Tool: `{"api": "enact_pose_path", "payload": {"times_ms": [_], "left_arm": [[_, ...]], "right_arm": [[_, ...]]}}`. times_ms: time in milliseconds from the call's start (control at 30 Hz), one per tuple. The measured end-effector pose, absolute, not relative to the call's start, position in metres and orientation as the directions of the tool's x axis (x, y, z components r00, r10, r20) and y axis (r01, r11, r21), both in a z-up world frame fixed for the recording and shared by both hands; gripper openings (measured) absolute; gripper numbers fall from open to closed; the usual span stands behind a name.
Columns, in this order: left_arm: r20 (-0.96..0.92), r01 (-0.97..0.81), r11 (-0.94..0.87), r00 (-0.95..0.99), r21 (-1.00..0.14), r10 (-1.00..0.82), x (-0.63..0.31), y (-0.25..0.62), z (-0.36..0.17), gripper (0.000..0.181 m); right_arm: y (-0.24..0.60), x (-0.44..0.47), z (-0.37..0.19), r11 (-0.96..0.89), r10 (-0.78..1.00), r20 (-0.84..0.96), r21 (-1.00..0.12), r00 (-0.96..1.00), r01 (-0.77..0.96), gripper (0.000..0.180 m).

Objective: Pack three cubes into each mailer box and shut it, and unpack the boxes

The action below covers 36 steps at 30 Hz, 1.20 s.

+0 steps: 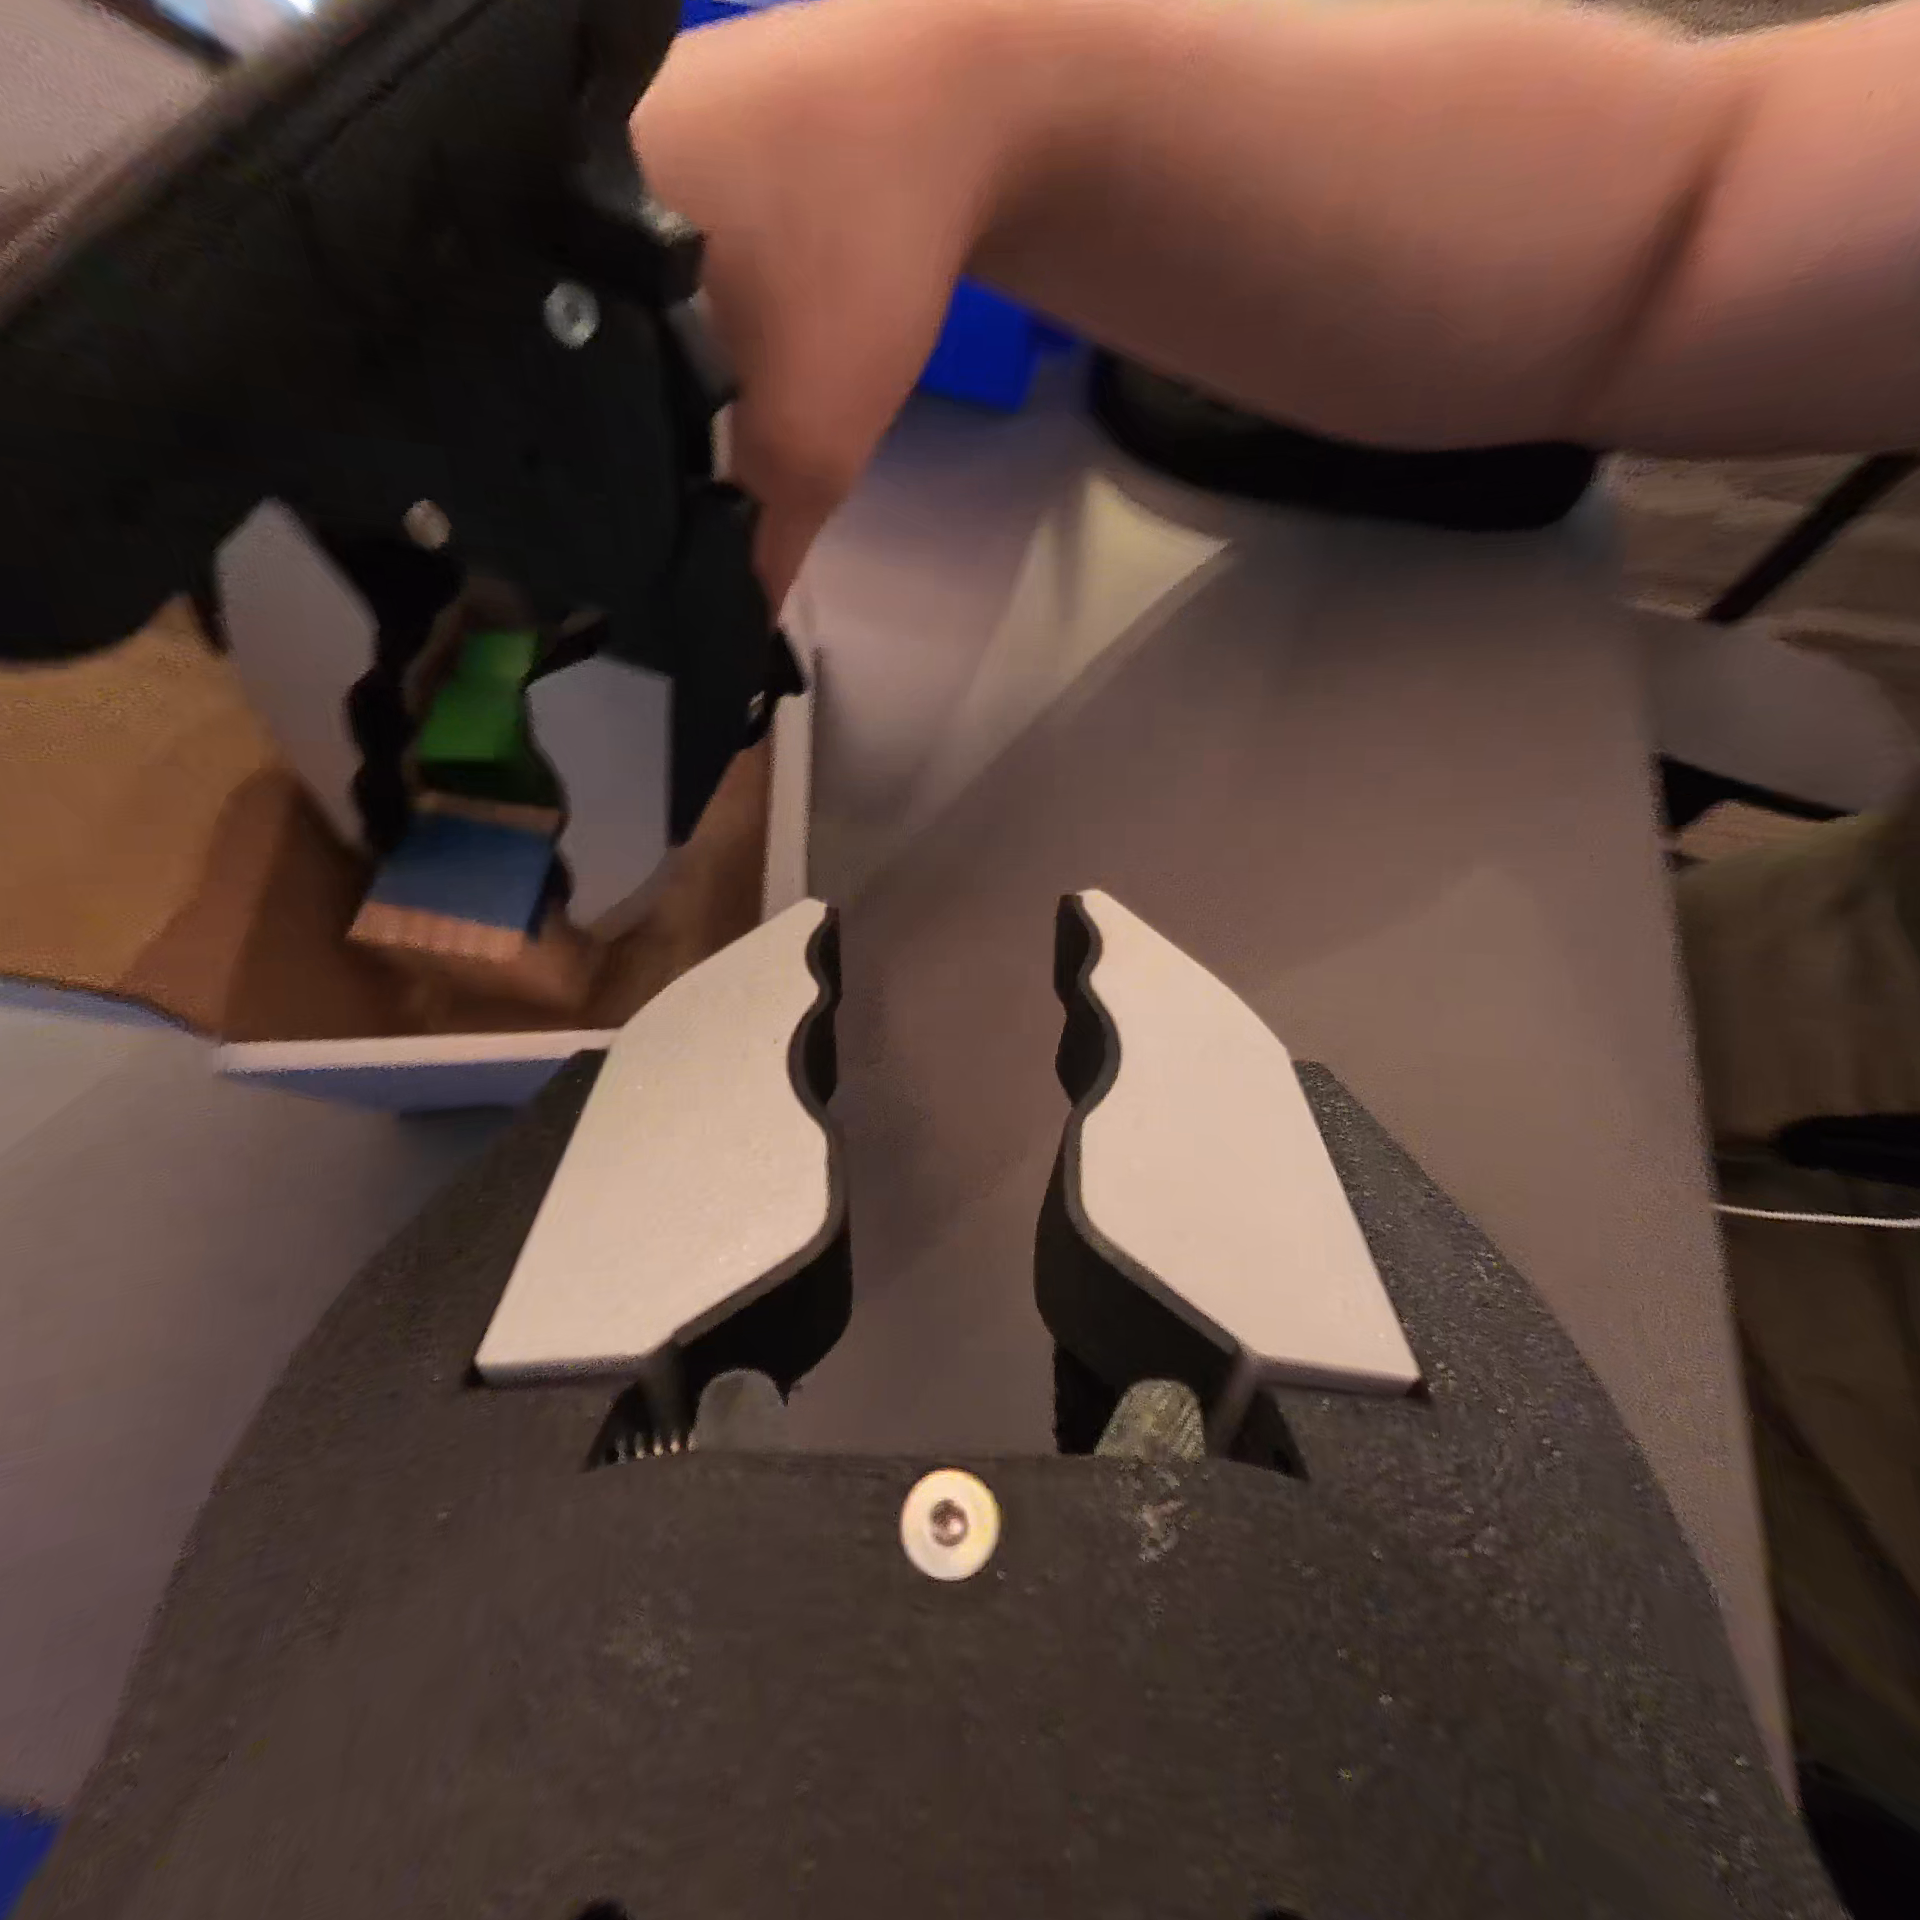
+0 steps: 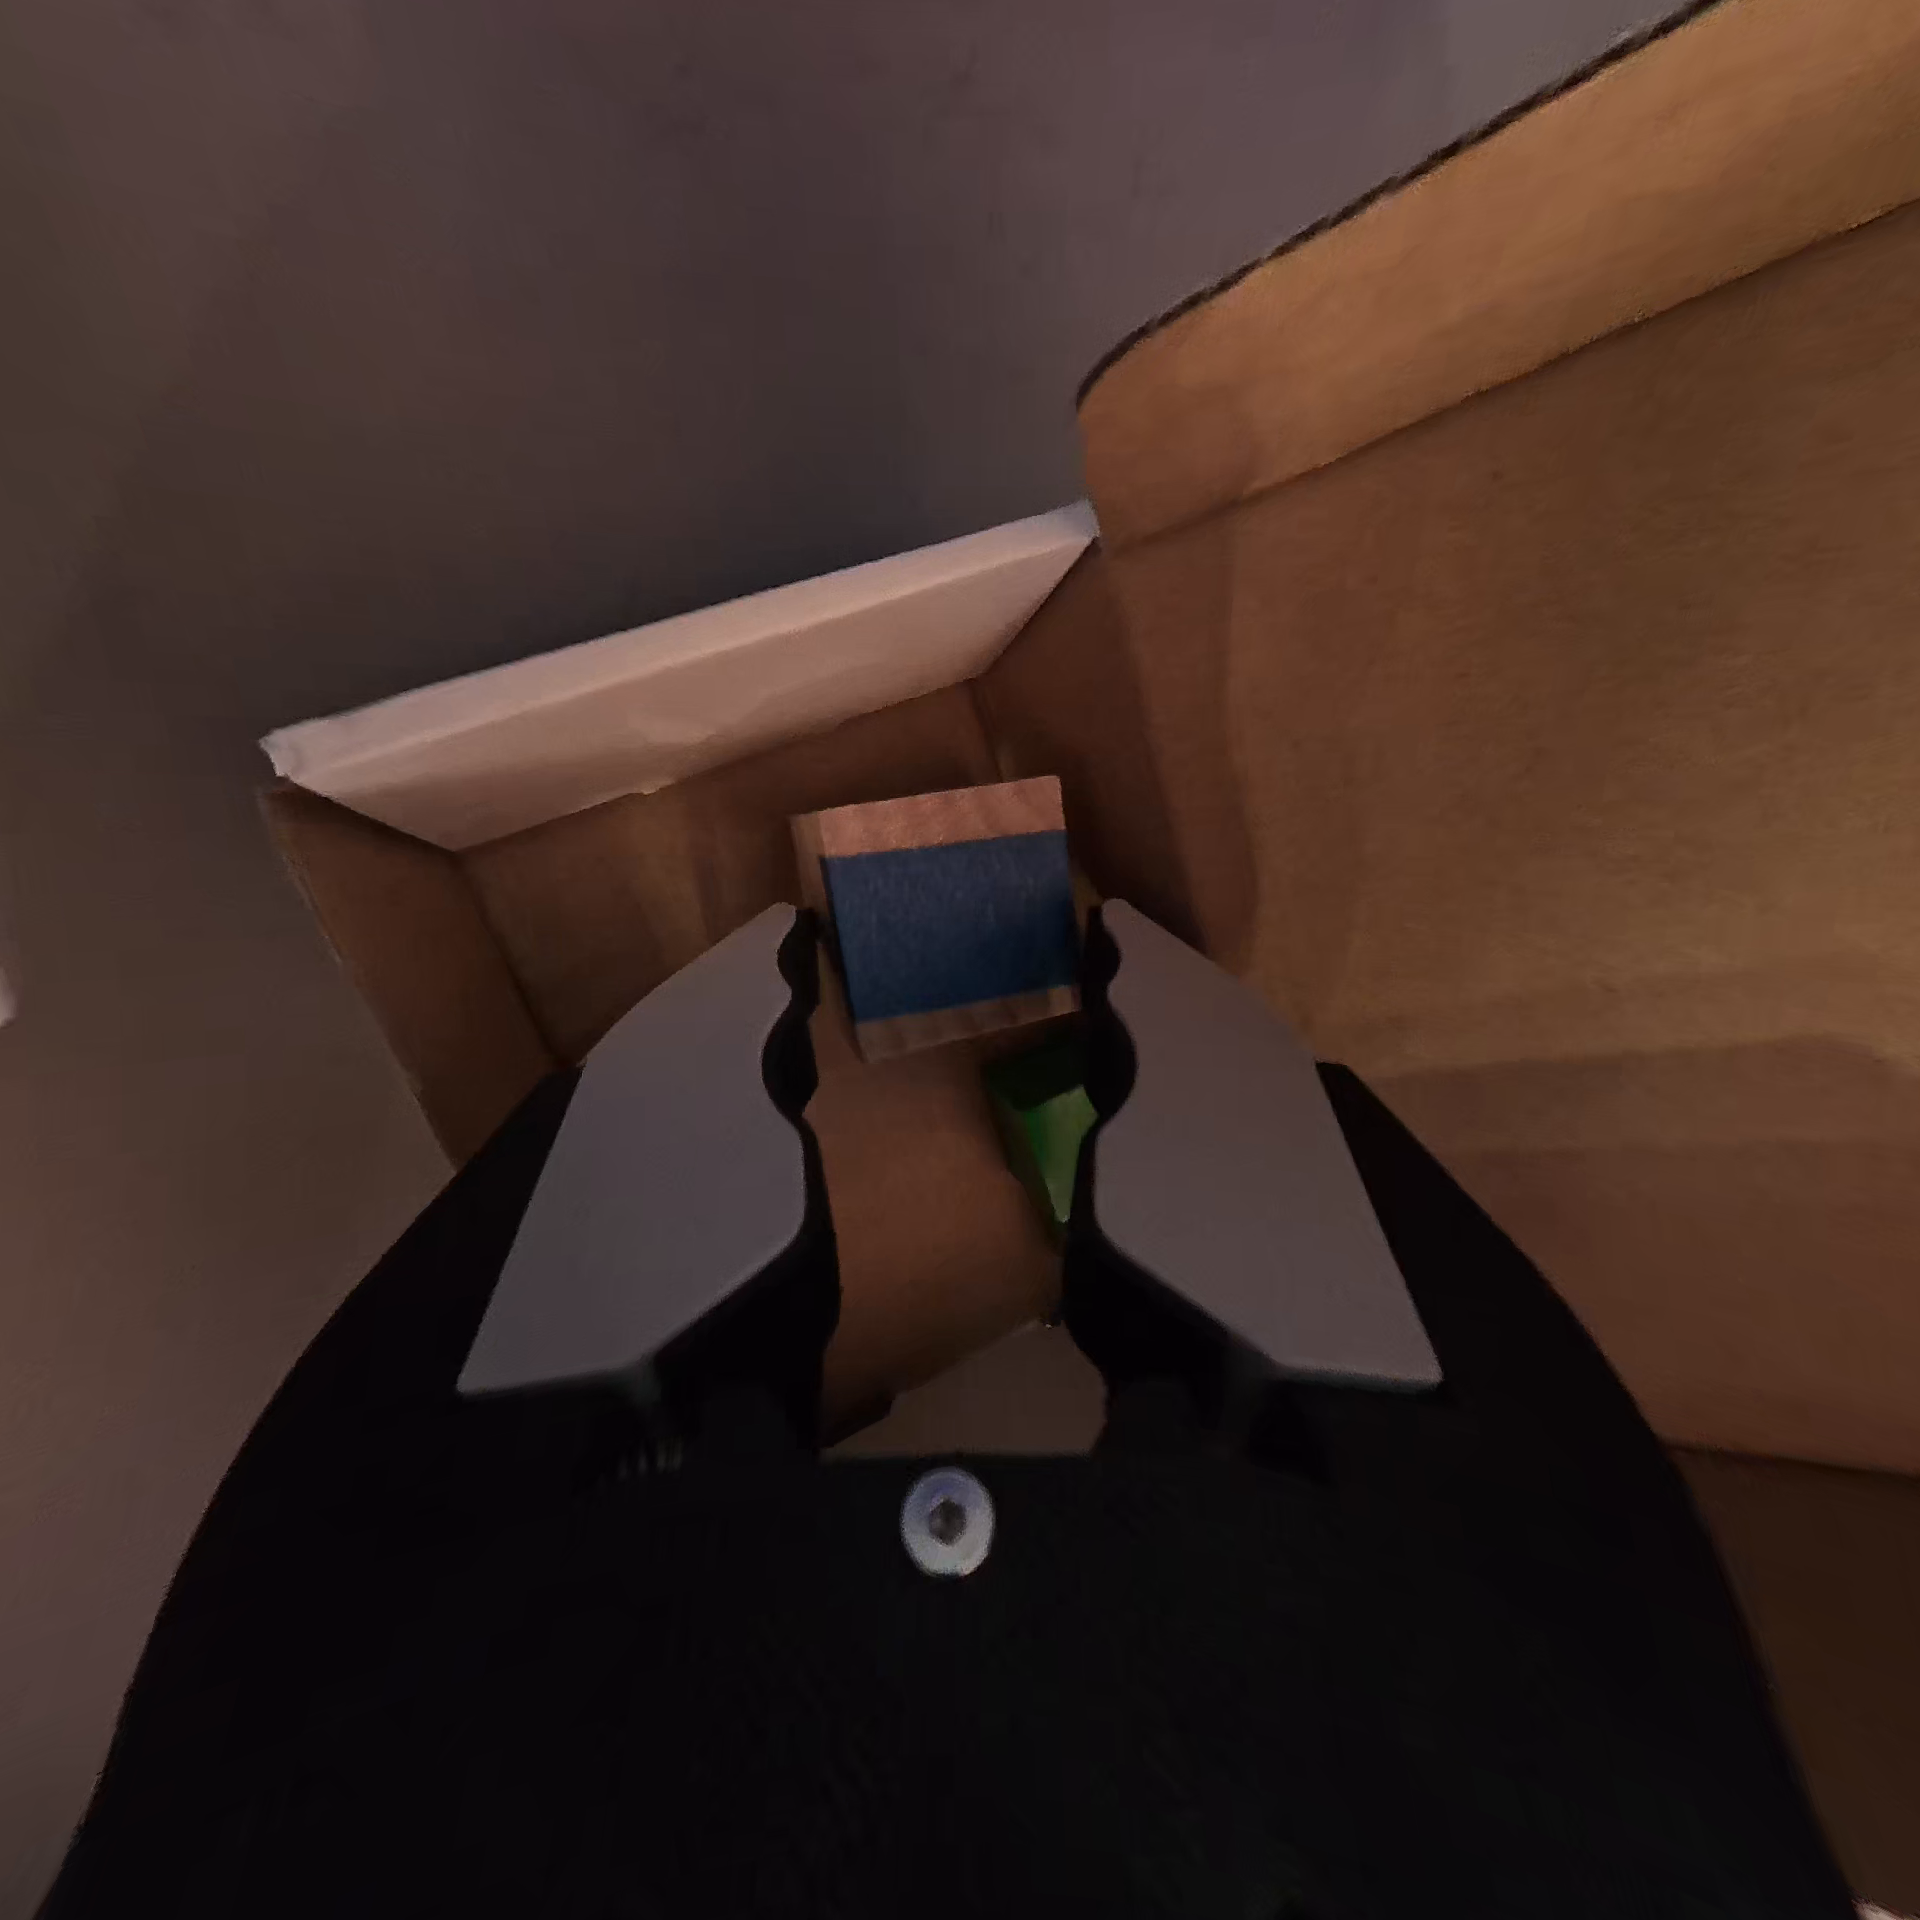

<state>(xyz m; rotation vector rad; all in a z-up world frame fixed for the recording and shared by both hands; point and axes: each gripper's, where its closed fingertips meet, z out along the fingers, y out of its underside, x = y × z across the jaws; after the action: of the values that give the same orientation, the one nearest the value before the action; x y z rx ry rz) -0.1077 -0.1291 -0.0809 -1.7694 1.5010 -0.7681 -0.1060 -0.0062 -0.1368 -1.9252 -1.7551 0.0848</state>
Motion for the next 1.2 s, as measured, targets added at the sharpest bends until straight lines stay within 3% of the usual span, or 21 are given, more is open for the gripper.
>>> {"api": "enact_pose_path", "payload": {"times_ms": [333, 633, 1000, 1200], "left_arm": [[-0.14, -0.638, -0.079, 0.286, -0.766, -0.948, -0.114, -0.099, -0.095, 0.04], [-0.242, -0.736, -0.103, 0.347, -0.669, -0.906, -0.127, -0.076, -0.125, 0.02], [-0.185, -0.705, -0.104, 0.32, -0.701, -0.929, -0.125, -0.08, -0.122, 0.008], [-0.215, -0.711, -0.057, 0.287, -0.701, -0.934, -0.126, -0.08, -0.122, 0.008]], "right_arm": [[0.0, -0.113, -0.135, -0.079, 0.945, 0.237, -0.499, 0.223, 0.863, 0.049], [-0.011, -0.113, -0.133, -0.064, 0.959, 0.211, -0.483, 0.187, 0.873, 0.047], [-0.013, -0.108, -0.136, -0.03, 0.961, 0.236, -0.435, 0.146, 0.9, 0.049], [-0.034, -0.095, -0.064, 0.028, 0.949, 0.281, -0.527, 0.142, 0.85, 0.047]]}}
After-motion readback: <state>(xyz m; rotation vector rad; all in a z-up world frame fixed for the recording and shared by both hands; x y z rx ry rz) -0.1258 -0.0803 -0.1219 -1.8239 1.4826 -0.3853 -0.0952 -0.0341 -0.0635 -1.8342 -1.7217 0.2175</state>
